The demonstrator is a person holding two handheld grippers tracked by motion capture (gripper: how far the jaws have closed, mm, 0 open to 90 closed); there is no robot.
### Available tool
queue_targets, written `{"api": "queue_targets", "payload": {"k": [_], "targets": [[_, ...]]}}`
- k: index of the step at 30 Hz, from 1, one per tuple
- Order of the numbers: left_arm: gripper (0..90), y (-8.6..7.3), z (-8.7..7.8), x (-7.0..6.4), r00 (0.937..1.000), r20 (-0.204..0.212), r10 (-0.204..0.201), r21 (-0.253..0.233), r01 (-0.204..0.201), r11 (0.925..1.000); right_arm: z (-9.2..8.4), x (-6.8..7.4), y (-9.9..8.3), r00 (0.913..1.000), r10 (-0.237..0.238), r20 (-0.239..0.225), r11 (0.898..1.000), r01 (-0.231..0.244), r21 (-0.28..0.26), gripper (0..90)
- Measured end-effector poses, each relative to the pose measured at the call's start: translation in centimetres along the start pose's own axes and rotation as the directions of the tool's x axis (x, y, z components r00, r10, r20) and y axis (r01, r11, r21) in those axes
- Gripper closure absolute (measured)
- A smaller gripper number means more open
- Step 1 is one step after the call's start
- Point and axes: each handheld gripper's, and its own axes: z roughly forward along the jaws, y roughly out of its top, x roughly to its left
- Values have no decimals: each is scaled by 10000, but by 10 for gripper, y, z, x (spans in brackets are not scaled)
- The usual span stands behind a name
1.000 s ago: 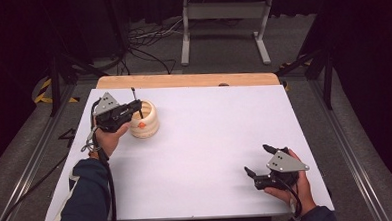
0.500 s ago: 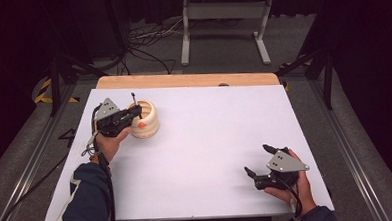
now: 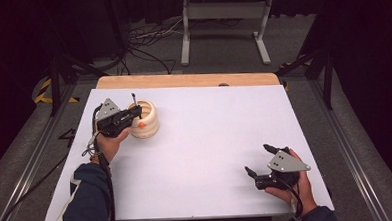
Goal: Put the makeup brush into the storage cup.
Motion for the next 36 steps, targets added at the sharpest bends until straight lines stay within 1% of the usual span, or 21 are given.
{"api": "queue_targets", "payload": {"k": [6,15,18,19,20,22,23,27,32,33,34,35,36], "targets": [[831,0,-2,1,9999,-122,-31,-42,30,10000,0,0,0,10000,-29,-15,10000,30,23,98],[826,1,-2,0,10000,-32,-32,-77,32,10000,0,-1,0,10000,45,-89,10000,-45,-1,103],[785,1,-2,0,9999,-144,-13,-61,12,10000,0,0,0,10000,29,-75,10000,-29,40,102],[749,1,-3,0,9997,-253,-5,-42,4,10000,0,0,0,10000,34,-79,10000,-34,33,101],[709,1,-3,0,9996,-272,-13,-31,12,10000,0,-1,0,10000,15,-72,10000,-15,13,101],[729,2,-5,-1,9997,-250,2,-104,-4,9999,-1,0,0,10000,26,-75,10000,-26,7,101],[720,3,-7,-1,9998,-214,-2,-151,-1,9999,-1,-1,0,10000,16,-69,10000,-16,-4,101],[679,6,-12,-3,9987,-438,257,-79,-260,9996,-2,-1,0,10000,51,-59,10000,-51,-20,101],[569,11,-22,-6,9959,-784,455,-172,-470,9987,-2,-1,0,10000,66,-31,10000,-66,-26,101],[546,11,-22,-6,9959,-784,455,-172,-470,9987,-2,-1,1,10000,43,-44,10000,-43,-47,101],[546,11,-23,-7,9959,-765,485,-189,-501,9986,-2,-1,1,10000,43,-44,10000,-43,-47,101],[526,13,-26,-8,9948,-848,555,-145,-570,9983,-2,-1,1,10000,37,-50,10000,-38,-46,101],[487,13,-28,-9,9950,-806,586,-215,-605,9979,-2,-1,1,10000,49,-41,10000,-49,-36,101]]}}
